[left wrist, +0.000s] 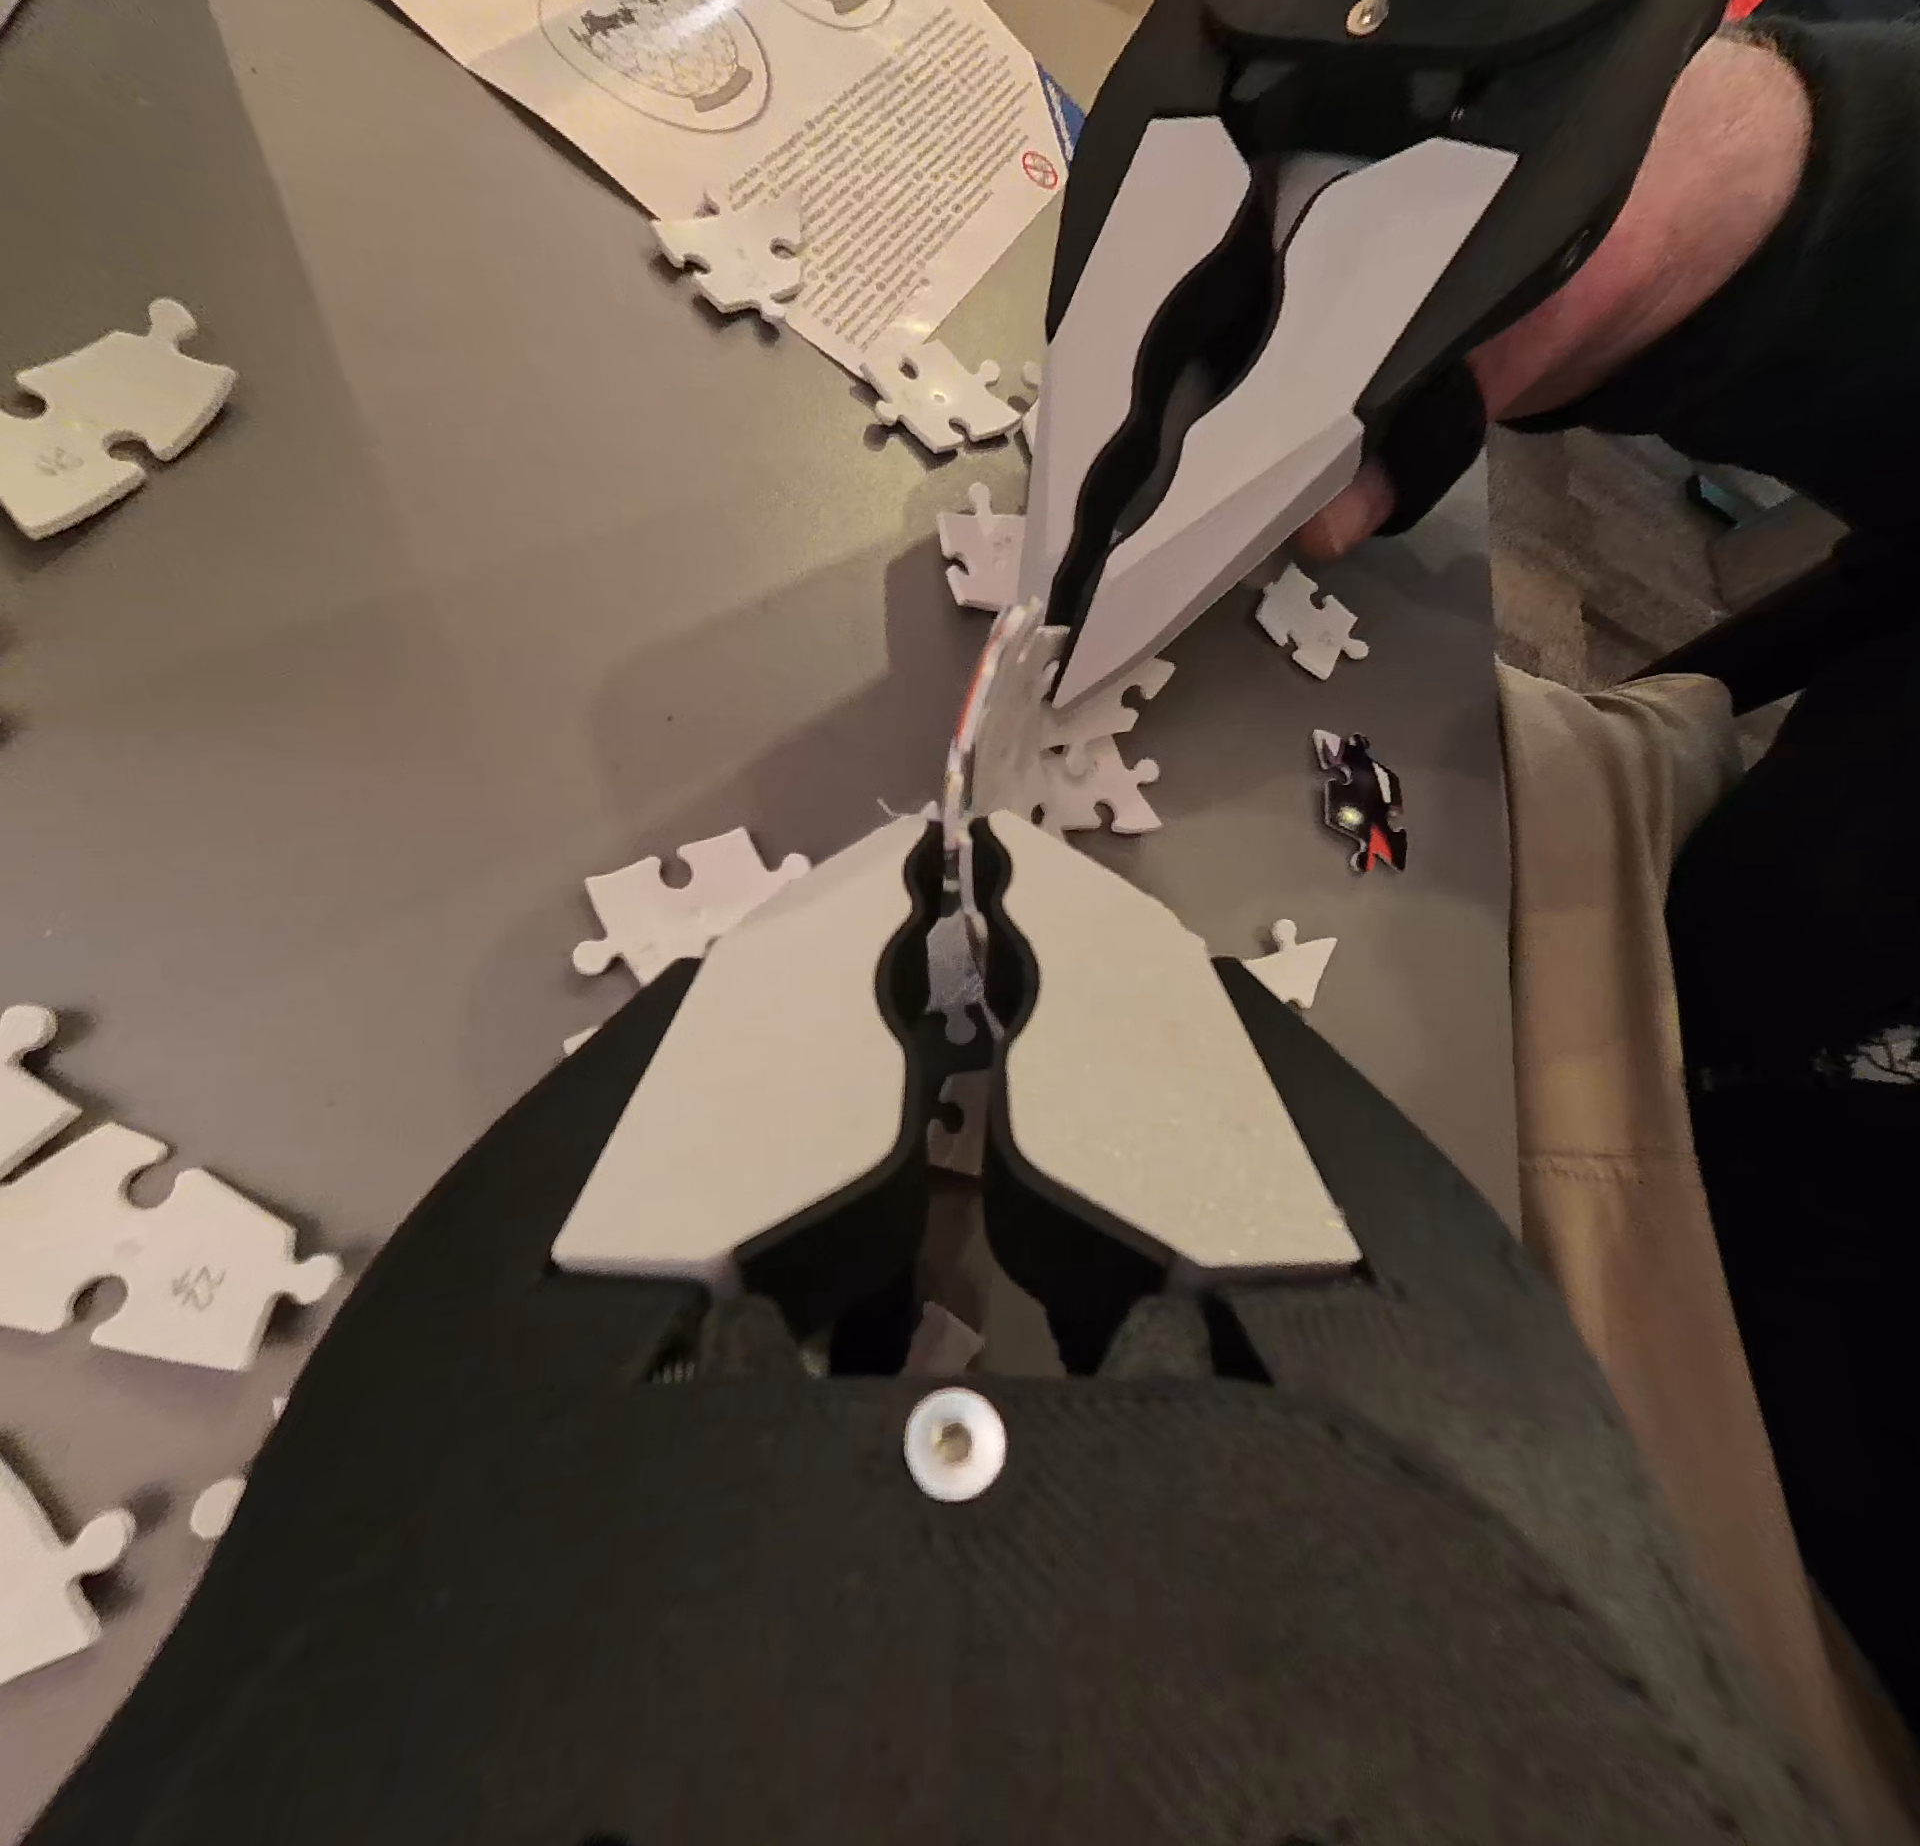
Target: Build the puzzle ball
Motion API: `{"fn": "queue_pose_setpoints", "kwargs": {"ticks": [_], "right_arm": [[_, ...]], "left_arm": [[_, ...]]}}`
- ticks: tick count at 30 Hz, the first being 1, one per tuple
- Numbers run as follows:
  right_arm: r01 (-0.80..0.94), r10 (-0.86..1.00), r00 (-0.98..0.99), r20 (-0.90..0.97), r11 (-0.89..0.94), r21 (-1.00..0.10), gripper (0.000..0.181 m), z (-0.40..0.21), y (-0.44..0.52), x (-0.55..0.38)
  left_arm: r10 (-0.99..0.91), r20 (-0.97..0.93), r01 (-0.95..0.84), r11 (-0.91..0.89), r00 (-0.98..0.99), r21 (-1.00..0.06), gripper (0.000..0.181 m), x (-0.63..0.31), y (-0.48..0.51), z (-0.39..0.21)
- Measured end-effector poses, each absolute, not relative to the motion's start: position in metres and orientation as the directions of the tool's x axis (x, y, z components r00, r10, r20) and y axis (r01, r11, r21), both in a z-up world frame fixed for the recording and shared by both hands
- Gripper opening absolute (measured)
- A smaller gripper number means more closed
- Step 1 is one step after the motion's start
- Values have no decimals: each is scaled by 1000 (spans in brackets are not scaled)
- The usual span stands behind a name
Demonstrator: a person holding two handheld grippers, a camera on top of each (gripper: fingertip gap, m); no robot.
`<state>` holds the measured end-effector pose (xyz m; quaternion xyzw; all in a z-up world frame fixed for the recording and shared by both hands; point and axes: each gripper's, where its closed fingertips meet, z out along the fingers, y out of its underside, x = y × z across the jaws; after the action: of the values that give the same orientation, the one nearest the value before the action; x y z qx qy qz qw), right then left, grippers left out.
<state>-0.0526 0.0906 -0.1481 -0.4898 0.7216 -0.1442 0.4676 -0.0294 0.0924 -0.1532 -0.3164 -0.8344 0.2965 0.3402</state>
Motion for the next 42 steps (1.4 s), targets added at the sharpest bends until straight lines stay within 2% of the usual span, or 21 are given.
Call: {"fn": "queue_pose_setpoints", "kwargs": {"ticks": [14, 23, 25, 27, 31, 40, 42], "right_arm": [[-531, -801, -82, -593, 538, -654, 2, -142, 88, -52], [-537, -803, -102, -587, 541, -648, 2, -142, 86, -53], [-539, -808, -119, -577, 541, -645, 3, -143, 85, -52], [-561, -828, -140, -543, 518, -645, 13, -146, 83, -52], [-570, -860, -128, -493, 471, -673, 15, -142, 84, -51], [-535, -883, -58, -466, 421, -732, 12, -124, 89, -43], [-521, -881, -47, -471, 424, -741, 1, -121, 88, -44]], "left_arm": [[712, 450, 240, 642, -539, -728, 5, -29, 92, -144], [718, 436, 251, 634, -543, -731, 5, -31, 92, -142], [719, 428, 254, 630, -548, -733, 5, -31, 91, -141], [721, 425, 256, 628, -547, -735, 5, -33, 91, -140], [718, 423, 256, 629, -552, -734, 5, -32, 91, -139], [727, 425, 268, 627, -539, -731, 5, -37, 93, -137], [725, 435, 253, 628, -534, -736, 5, -38, 92, -135]]}}
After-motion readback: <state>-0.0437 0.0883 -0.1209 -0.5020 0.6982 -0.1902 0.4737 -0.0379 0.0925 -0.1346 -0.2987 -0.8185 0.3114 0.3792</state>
